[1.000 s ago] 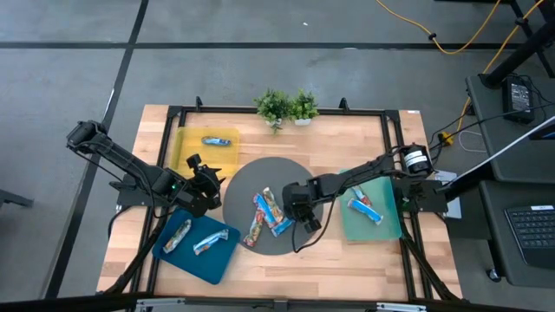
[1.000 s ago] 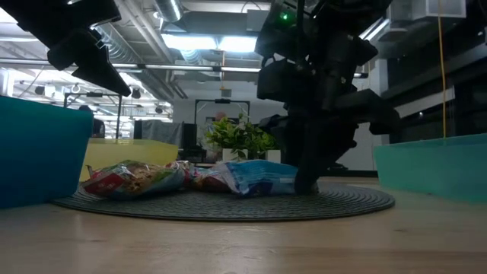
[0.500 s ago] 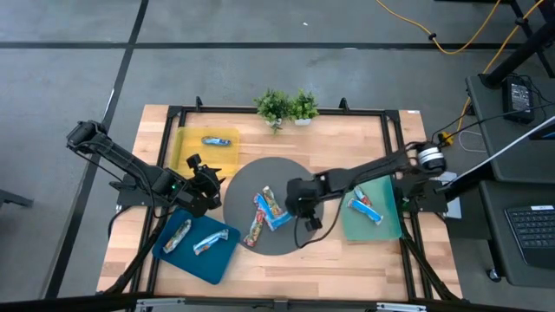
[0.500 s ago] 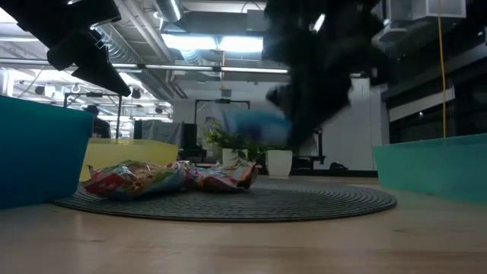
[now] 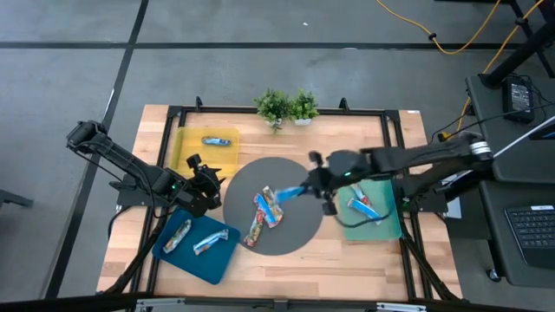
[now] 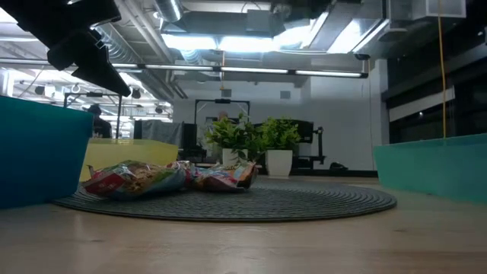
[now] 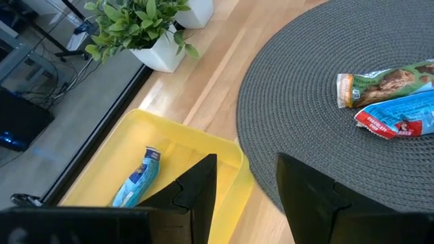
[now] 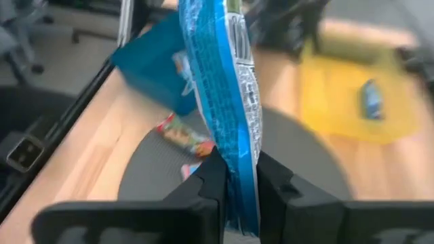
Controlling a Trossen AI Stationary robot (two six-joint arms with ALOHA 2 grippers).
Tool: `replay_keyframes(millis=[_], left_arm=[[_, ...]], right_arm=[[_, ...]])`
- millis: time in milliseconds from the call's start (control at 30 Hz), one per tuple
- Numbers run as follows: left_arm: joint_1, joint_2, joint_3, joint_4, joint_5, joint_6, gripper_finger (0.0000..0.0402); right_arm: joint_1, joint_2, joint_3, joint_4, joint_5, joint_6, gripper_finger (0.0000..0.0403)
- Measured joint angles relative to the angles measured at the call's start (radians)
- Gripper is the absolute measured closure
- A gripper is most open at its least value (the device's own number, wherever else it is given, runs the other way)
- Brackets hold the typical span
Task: Pick and place Granola Bars by type
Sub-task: Put the blue granola bar into the yellow bin
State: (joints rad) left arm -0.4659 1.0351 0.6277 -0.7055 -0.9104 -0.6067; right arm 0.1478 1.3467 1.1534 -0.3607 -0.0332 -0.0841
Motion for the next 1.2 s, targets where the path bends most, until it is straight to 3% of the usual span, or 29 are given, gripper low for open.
replay_keyframes(millis=[133, 300, 767, 1200], left_arm=[[0.000, 0.000, 0.000, 0.001, 0.000, 0.000, 0.0258], [0.000, 0.000, 0.000, 0.003, 0.000, 0.000, 0.0258], [0.000, 0.000, 0.000, 0.022, 0.000, 0.000, 0.0258], [0.000, 0.000, 0.000, 0.022, -0.001, 0.000, 0.0258]], right_arm=[[-0.008, -0.091, 0.000, 0.009, 0.064, -0.006, 0.0352], [-0.052, -0.154, 0.007, 0.013, 0.064, -0.005, 0.0351], [-0.186, -0.157, 0.354, -0.198, -0.021, -0.082, 0.0351], [-0.297, -0.121, 0.366, -0.205, -0.142, -0.131, 0.0351]])
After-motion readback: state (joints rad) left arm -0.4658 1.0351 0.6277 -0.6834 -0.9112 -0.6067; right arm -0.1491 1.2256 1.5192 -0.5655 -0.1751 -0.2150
